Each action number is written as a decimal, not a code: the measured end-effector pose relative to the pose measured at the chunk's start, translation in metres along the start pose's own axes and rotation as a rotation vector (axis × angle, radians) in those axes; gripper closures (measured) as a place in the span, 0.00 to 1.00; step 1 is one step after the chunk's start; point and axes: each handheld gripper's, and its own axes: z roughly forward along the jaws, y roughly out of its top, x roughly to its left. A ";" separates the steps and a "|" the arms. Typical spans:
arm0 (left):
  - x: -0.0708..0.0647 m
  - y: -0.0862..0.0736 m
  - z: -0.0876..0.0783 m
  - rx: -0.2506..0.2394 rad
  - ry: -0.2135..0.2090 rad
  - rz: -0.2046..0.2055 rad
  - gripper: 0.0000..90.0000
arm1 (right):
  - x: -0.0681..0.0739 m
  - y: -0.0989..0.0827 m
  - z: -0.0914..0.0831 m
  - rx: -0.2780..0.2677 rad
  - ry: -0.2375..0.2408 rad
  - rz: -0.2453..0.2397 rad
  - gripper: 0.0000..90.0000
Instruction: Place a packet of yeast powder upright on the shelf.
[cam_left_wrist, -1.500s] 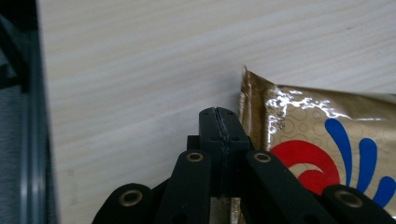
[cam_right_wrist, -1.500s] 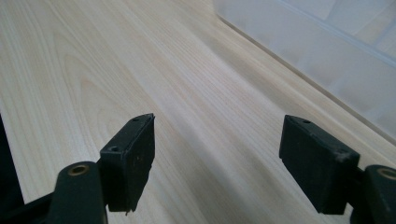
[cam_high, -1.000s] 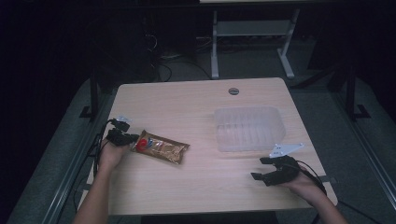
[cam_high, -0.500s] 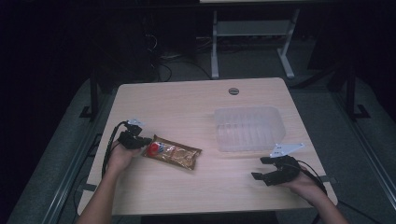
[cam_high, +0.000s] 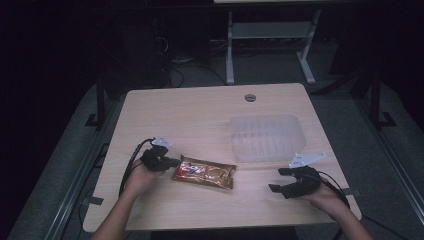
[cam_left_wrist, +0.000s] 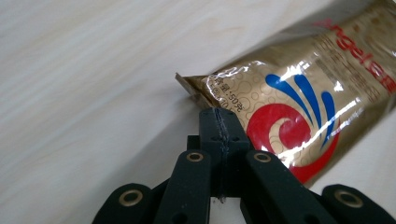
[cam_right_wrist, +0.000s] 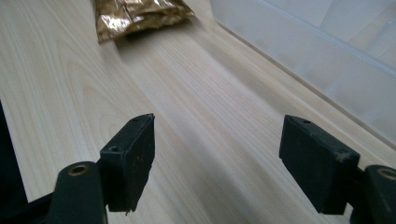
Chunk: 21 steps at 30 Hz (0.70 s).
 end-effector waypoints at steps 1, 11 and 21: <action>-0.004 0.001 0.002 0.004 -0.011 0.012 1.00 | 0.000 0.000 0.000 0.000 0.001 0.002 0.29; -0.035 0.012 0.019 0.012 -0.098 0.085 1.00 | -0.002 0.000 -0.001 -0.006 0.005 0.024 0.29; -0.068 0.024 0.035 0.019 -0.177 0.154 1.00 | -0.009 0.001 -0.003 -0.021 -0.001 0.107 0.31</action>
